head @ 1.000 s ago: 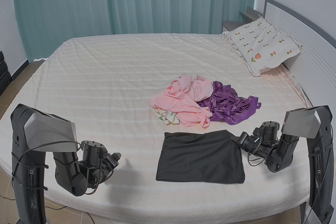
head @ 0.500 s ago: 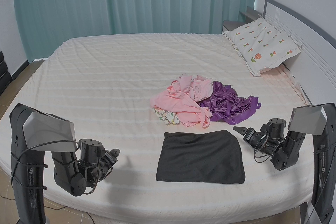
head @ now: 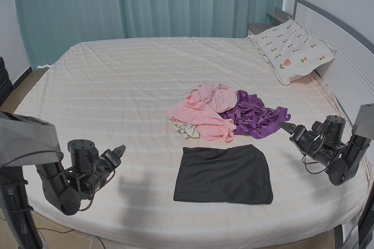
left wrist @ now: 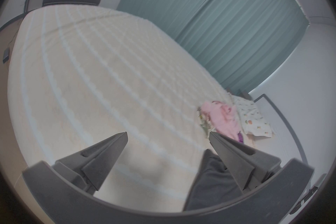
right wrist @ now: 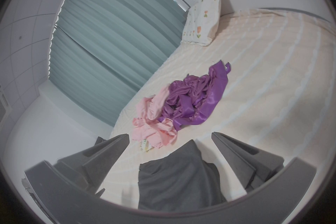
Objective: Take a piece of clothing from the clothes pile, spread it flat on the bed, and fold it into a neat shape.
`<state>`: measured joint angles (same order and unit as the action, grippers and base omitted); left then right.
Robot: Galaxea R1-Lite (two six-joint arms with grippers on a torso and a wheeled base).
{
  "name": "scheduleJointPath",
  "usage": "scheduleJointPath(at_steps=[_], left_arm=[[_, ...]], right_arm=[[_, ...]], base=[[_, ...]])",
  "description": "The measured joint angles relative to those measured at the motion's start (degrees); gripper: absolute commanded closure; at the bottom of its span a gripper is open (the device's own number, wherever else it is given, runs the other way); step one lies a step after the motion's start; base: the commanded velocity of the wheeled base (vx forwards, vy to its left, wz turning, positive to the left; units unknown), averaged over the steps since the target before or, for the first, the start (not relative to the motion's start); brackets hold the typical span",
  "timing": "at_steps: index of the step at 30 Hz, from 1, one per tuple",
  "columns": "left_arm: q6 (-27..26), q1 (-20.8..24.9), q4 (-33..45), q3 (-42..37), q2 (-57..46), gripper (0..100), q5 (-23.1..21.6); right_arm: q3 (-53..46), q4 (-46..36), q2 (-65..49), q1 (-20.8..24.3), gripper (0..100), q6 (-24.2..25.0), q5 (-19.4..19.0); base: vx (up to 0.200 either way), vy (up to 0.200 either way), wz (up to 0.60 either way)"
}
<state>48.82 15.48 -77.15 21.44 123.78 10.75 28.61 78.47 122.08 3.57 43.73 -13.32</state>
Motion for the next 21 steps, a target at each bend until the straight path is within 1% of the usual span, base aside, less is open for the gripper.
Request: scheduleJointPath(at_steps=[3,6,12,15,18,21], left_arm=[[-1.8,-0.1,0.1,-2.0,-6.4,0,0.0],[-4.2,-0.2,0.7,-4.4,-12.9,0,0.0],[-8.4,-0.4,1.4,-10.4,-26.0,0,0.2],[-10.5,-0.5,1.7,-13.9,-32.4,0,0.5],[-12.1,-0.5,2.6,-17.1,-38.5,0,1.6],[-12.9,-0.5,5.6,-19.1,-44.1,0,3.2]], right_arm=[[-4.0,-0.2,-6.5,0.1,0,-0.9,0.0],[-8.0,-0.4,-13.5,0.2,0,-3.1,0.0],[-17.5,-0.5,-26.9,0.2,0,-11.1,0.3],[-22.3,-0.8,-33.2,0.2,0,-13.6,0.3],[-25.4,-2.4,-39.1,0.2,0,-14.6,0.4],[-26.8,-6.3,-44.9,0.0,0,-15.1,0.5]], base=[[0.000,0.000,0.00],[0.000,0.000,0.00],[0.000,0.000,0.00],[0.000,0.000,0.00],[0.000,0.000,0.00],[0.000,0.000,0.00]])
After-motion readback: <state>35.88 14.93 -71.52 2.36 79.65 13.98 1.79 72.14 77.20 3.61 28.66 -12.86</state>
